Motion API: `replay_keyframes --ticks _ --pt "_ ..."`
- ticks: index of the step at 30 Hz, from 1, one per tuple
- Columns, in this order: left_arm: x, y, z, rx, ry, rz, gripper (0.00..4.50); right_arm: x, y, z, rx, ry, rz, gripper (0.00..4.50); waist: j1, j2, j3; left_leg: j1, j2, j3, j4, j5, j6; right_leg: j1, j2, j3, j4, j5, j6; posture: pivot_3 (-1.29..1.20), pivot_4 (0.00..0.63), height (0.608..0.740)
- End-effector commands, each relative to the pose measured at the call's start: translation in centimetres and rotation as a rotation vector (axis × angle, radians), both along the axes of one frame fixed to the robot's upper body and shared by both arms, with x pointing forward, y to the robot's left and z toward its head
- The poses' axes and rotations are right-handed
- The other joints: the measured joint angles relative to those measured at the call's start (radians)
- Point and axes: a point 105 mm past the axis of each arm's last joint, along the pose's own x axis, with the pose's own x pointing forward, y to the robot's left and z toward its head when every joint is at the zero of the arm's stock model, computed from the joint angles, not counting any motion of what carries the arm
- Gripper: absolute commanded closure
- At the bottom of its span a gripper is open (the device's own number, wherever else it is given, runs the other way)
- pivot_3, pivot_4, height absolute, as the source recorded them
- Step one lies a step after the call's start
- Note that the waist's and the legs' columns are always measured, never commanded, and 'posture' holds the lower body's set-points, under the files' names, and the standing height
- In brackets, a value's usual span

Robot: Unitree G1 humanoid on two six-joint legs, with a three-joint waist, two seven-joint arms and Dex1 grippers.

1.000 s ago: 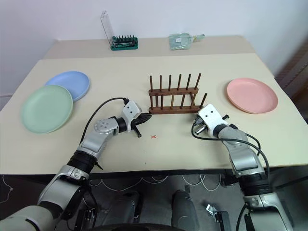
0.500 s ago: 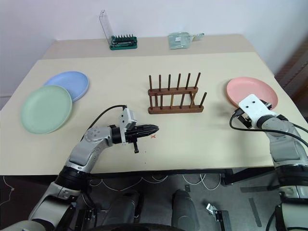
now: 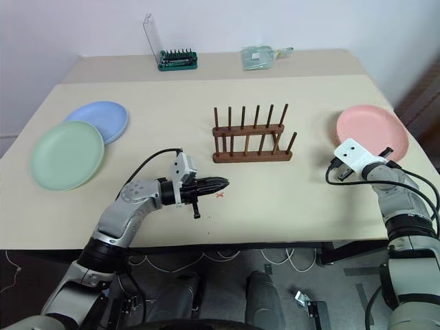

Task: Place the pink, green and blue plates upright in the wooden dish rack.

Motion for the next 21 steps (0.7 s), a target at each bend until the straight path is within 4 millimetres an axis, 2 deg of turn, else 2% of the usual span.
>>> replay_keyframes --ticks 1,2,5,8,9,11,18,21 --pt "-0.3 -0.2 0.8 -0.016 -0.031 -0.005 4.32 0.6 1.6 8.2 0.119 -0.339 0.051 4.46 -0.004 0.002 0.001 0.0 0.0 0.0 0.0 0.0 0.0 0.0 0.0 0.0 0.0 0.0 0.0 0.0 0.15 0.74" --pt "-0.3 -0.2 0.8 -0.017 -0.03 -0.002 4.32 0.4 2.7 10.5 0.266 -0.434 0.079 4.46 -0.006 0.002 0.001 0.0 0.0 0.001 0.0 0.0 0.0 -0.001 0.0 0.001 0.0 0.0 0.0 0.0 0.15 0.74" --pt "-0.3 -0.1 0.8 -0.018 -0.029 0.001 4.32 -0.7 4.5 14.0 0.542 -0.548 0.16 4.46 -0.005 0.003 0.001 0.0 0.001 0.0 0.0 0.0 0.0 -0.001 0.001 0.001 0.001 0.0 0.0 0.0 0.15 0.74" --pt "-0.2 -0.1 0.7 -0.02 -0.026 0.004 4.32 -5.0 10.7 19.7 1.034 -0.514 0.548 4.46 0.004 0.003 0.001 -0.001 0.0 -0.001 0.0 0.0 0.0 -0.001 0.001 0.001 0.0 0.0 0.0 0.0 0.15 0.74" --pt "-0.1 -0.1 0.7 -0.02 -0.026 0.004 4.32 -6.8 12.6 20.7 1.154 -0.444 0.696 4.46 0.006 0.003 0.001 -0.001 0.001 -0.002 0.0 0.0 0.0 -0.001 0.0 0.0 0.0 0.0 0.0 0.0 0.15 0.74" --pt "-0.1 -0.1 0.7 -0.021 -0.027 0.004 4.32 -8.5 14.2 21.1 1.236 -0.345 0.816 4.46 0.008 0.002 0.001 -0.002 0.001 -0.004 0.0 0.0 0.001 0.0 0.0 -0.001 -0.001 0.0 0.0 0.0 0.15 0.74" --pt "0.0 -0.3 0.8 -0.02 -0.033 -0.004 4.32 -7.4 16.3 19.3 1.353 -0.131 0.84 4.46 0.006 0.001 0.0 -0.002 0.0 -0.003 0.001 -0.001 0.001 0.0 0.0 -0.002 -0.001 0.0 0.0 0.0 0.15 0.74" --pt "0.0 -0.2 0.8 -0.019 -0.037 0.001 4.32 -6.4 16.4 18.3 1.342 -0.07 0.818 4.46 0.002 0.001 0.0 -0.002 0.0 -0.002 0.0 -0.001 0.001 -0.001 0.0 -0.002 -0.001 0.0 0.0 0.0 0.15 0.74"
